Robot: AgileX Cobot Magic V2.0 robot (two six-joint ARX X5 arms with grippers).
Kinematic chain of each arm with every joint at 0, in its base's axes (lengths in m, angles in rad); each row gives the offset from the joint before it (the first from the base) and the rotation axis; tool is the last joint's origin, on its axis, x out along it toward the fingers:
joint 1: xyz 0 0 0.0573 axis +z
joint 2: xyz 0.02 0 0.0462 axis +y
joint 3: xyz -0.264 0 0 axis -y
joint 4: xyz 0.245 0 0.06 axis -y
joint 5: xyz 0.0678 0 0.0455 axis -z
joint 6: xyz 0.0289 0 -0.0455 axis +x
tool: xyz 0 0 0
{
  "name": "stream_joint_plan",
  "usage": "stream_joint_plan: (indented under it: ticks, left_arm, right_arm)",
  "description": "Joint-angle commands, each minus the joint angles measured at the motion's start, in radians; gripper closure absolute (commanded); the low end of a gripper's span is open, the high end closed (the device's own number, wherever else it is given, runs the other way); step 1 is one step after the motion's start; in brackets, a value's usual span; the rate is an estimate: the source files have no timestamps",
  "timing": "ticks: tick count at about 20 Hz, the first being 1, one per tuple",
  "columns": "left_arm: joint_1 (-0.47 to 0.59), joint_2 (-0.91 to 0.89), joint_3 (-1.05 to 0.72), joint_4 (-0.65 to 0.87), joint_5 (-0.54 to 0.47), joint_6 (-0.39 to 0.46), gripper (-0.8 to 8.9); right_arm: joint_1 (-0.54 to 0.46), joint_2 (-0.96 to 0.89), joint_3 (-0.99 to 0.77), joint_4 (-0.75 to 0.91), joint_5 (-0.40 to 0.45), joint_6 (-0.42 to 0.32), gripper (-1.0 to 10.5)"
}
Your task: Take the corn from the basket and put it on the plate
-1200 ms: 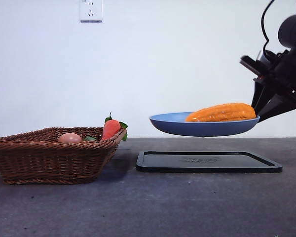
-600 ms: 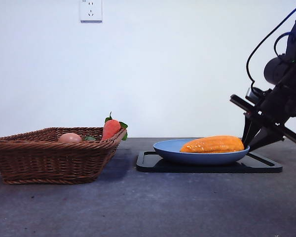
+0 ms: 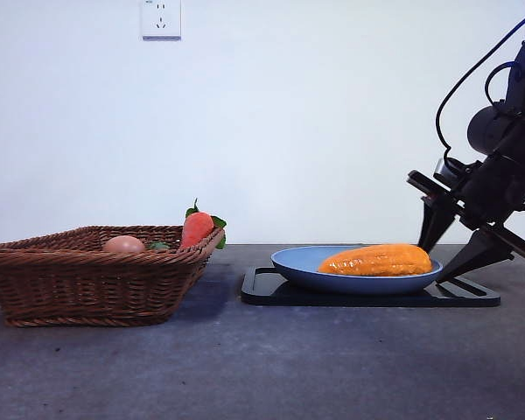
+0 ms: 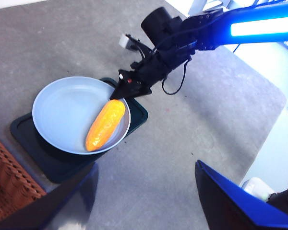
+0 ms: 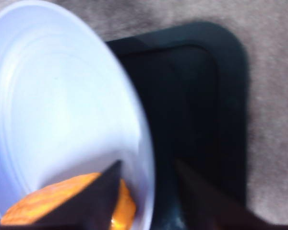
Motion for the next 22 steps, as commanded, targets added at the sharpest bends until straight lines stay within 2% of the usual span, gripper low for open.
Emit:
stream_joint_plan:
  ticks: [1, 8, 12, 14, 17, 22]
  left_arm:
    - [-0.005, 0.002, 0.023, 0.000, 0.000, 0.011, 4.88]
    - [0.003, 0.002, 0.023, 0.000, -0.002, 0.032, 4.88]
    - [0.012, 0.002, 0.023, -0.008, -0.011, 0.049, 4.88]
    - [0.020, 0.002, 0.023, -0.021, -0.011, 0.058, 4.88]
    - [0.037, 0.002, 0.023, -0.044, -0.011, 0.069, 4.88]
    - [0.060, 0.002, 0.023, -0.090, -0.011, 0.094, 4.91]
  right_arm:
    - [-0.010, -0.020, 0.024, -0.008, 0.005, -0.022, 7.0]
    - [-0.027, -0.183, 0.024, -0.086, 0.001, -0.083, 7.0]
    - [-0.020, -0.328, 0.024, -0.230, -0.002, -0.168, 7.0]
    - [0.000, -0.411, 0.024, -0.320, 0.002, -0.234, 7.0]
    - [0.046, -0.527, 0.024, -0.428, 0.032, -0.284, 7.0]
    - [0.140, -0.696, 0.024, -0.552, 0.111, -0.314, 7.3]
